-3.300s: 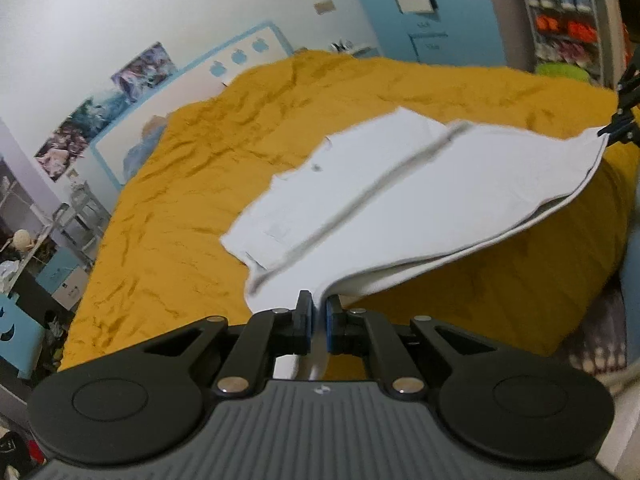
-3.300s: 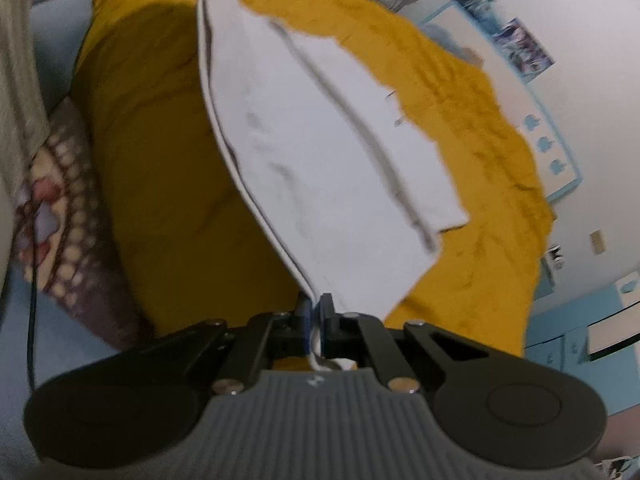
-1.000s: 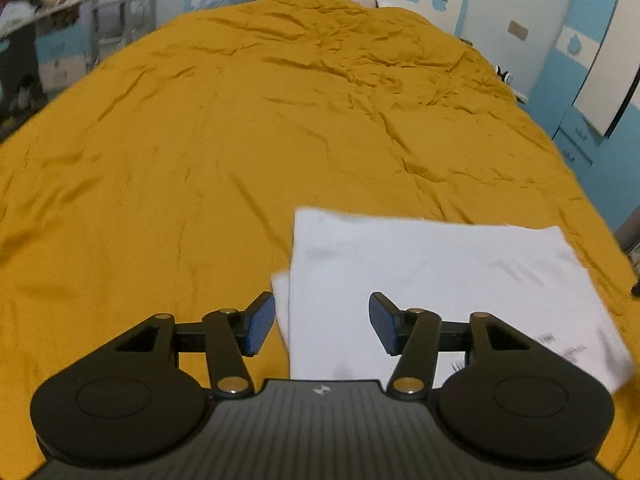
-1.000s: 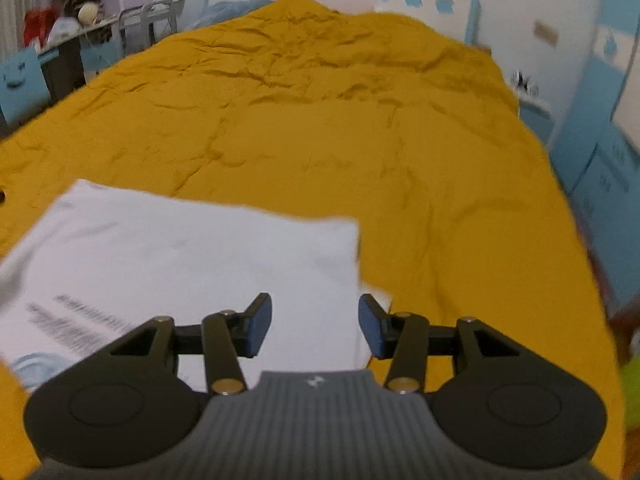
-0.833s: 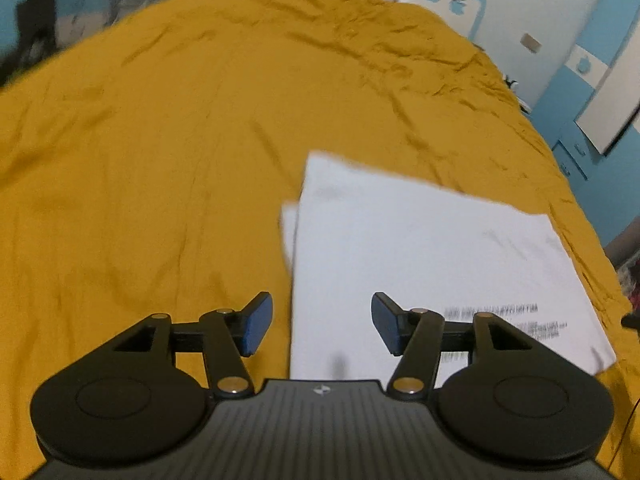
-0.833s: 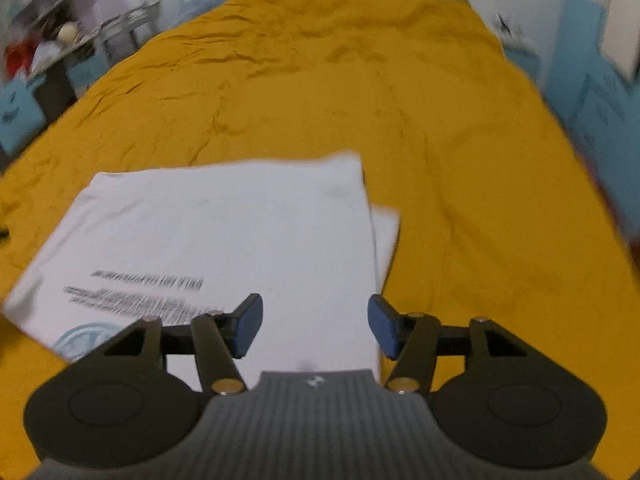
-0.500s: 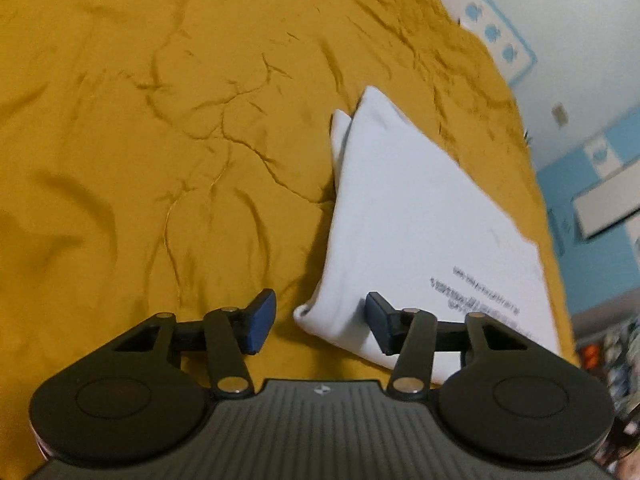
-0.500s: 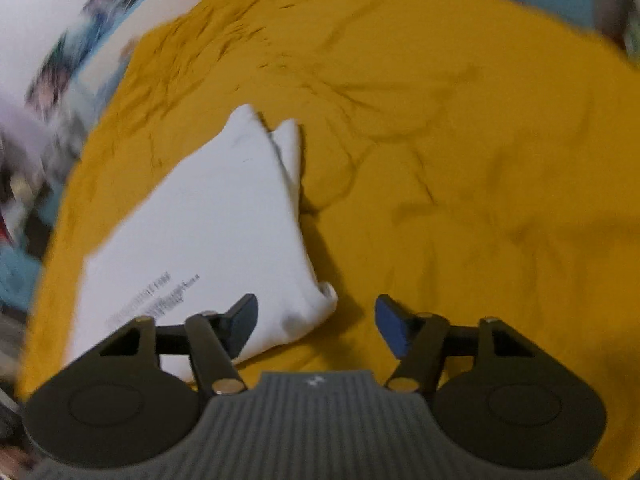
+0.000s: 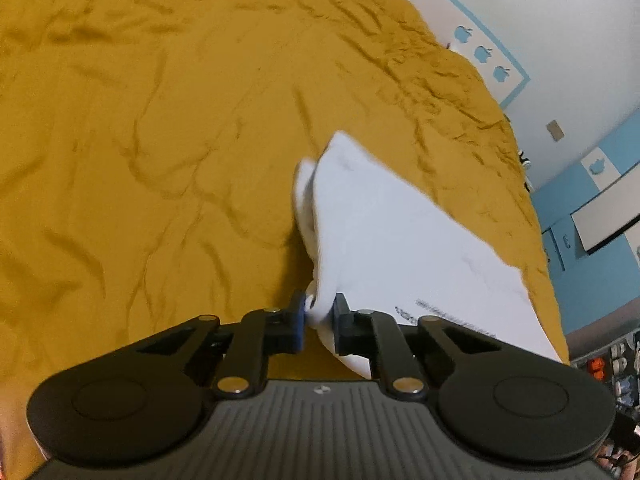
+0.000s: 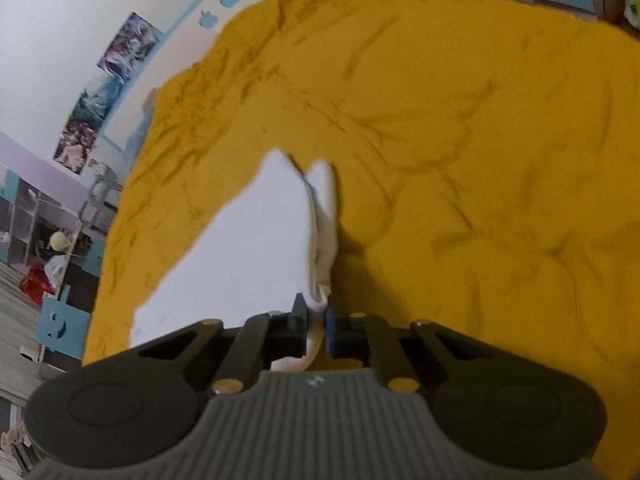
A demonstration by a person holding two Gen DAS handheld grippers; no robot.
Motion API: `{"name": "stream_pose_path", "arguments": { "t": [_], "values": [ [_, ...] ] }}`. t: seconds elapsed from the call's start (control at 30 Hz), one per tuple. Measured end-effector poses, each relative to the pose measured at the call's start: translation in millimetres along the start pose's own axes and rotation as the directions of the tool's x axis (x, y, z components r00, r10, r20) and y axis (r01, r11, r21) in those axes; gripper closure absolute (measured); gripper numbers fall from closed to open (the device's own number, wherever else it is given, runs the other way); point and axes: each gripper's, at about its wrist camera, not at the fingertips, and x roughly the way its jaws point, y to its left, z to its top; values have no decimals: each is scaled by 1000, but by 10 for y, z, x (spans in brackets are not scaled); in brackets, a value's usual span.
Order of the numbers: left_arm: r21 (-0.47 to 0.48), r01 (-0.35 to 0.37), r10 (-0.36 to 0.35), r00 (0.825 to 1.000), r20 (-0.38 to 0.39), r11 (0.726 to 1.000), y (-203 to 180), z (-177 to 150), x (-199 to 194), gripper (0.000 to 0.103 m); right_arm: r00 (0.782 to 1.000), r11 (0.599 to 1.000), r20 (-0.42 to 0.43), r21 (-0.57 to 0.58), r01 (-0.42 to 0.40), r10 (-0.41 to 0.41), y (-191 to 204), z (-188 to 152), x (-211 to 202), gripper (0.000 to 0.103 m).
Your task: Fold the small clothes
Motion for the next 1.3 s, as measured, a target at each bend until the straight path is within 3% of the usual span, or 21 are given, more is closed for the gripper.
{"name": "stream_pose_path", "arguments": {
  "t": [0.17, 0.33, 0.53, 0.67, 0.9, 1.0, 1.1, 1.2, 1.3],
  "values": [
    [46, -3, 3, 1000, 2, 999, -143, 86, -291, 89, 1000, 999, 9, -45, 5, -4, 163, 134, -454, 101],
    [76, -24, 28, 998, -58, 997, -11, -198, -341, 89, 996, 993, -45, -94, 75, -79, 85, -120, -665, 101],
    [110, -144, 153, 984, -85, 983, 131, -541, 23, 89, 980, 981, -86, -96, 171, -179, -306, -541, -442, 102],
    [232, -207, 228, 971, -70, 951, 73, -749, 231, 88, 977, 978, -85, -88, 190, -197, -486, -685, -289, 103],
    [242, -226, 248, 966, -65, 944, 79, -784, 319, 81, 976, 973, -64, -117, 197, -206, -524, -725, -158, 103],
    [285, -241, 265, 963, -49, 928, 18, -778, 193, 74, 977, 965, -35, -168, 201, -209, -423, -681, -216, 96],
    [341, -286, 308, 951, -10, 896, -136, -751, 65, 70, 965, 927, 45, -270, 260, -257, -215, -669, -430, 78],
    [360, -308, 307, 950, 62, 881, -297, -744, -76, 69, 956, 887, 114, -357, 292, -269, 16, -684, -627, 77],
    [396, -276, 257, 961, 100, 876, -558, -780, -131, 69, 960, 843, 150, -460, 279, -236, 353, -782, -691, 74]
  ]
}}
